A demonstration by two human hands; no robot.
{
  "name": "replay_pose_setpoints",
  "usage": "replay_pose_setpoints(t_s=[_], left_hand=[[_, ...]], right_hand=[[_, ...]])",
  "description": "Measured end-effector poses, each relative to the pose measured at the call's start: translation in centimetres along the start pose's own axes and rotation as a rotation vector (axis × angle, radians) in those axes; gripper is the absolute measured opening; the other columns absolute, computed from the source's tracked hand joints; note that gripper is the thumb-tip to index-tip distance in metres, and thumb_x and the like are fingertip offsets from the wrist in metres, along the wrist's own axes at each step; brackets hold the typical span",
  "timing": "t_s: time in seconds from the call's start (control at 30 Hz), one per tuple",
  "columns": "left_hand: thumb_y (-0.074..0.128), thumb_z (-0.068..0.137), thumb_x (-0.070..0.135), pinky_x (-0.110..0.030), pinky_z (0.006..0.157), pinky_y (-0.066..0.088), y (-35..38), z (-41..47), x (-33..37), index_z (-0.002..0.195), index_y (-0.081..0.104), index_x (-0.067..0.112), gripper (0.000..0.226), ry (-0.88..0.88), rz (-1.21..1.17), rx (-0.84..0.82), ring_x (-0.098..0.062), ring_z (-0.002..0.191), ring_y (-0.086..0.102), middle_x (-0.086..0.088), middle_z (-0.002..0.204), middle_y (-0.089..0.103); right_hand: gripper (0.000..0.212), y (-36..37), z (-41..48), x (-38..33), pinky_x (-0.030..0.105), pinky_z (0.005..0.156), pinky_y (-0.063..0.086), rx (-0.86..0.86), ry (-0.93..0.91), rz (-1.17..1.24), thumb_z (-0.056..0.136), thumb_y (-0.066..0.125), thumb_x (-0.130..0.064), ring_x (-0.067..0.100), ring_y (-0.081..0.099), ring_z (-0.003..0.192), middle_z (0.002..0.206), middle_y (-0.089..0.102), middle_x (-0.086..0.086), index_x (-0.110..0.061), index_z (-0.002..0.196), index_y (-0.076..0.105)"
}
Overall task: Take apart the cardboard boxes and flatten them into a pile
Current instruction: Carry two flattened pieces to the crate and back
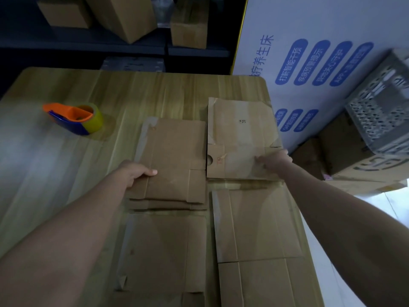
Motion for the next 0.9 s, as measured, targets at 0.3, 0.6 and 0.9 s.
replay_pose_setpoints(t_s=[0.3,0.6,0.9], left_hand=[[0.076,0.060,0.064,-0.047,0.100,0.044,-0.9,0.7,1.1,0.138,0.041,0.005,0.104,0.139,-0.246,0.114,-0.033,0.120,0.052,-0.012,0.136,0.052],[0.074,0.081,0.029,-0.043,0.104,0.039,-1.1,-2.1,3.4,0.136,0.041,-0.002,0.071,0.143,-0.211,0.231,-0.035,0.123,0.048,-0.017,0.137,0.049],[0.069,0.086,0.020,-0.040,0.108,0.035,-1.8,-6.9,6.7,0.144,0.033,0.004,0.070,0.234,-0.246,0.304,-0.032,0.129,0.043,-0.014,0.145,0.042]], right_hand=[[0.099,-0.7,0.8,-1.6,0.046,0.100,0.045,-0.048,-0.047,0.223,0.060,0.072,-0.068,0.032,0.052,0.114,0.126,0.054,0.010,-0.011,0.136,0.043],[0.077,-1.8,2.0,-1.9,0.041,0.092,0.047,-0.206,-0.046,0.540,0.074,0.076,-0.047,0.026,0.053,0.098,0.112,0.055,0.007,-0.006,0.131,0.046],[0.034,-5.7,-0.3,-5.5,0.035,0.073,0.050,-0.315,-0.232,0.635,0.089,0.067,-0.019,0.017,0.060,0.077,0.105,0.064,0.006,-0.008,0.120,0.059]])
Point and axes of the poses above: each hand's wrist, its own z-axis towards the middle knuckle, its own y-axis out of the palm, x = y × z, the point moved 6 cm from there along z, towards the middle knuckle
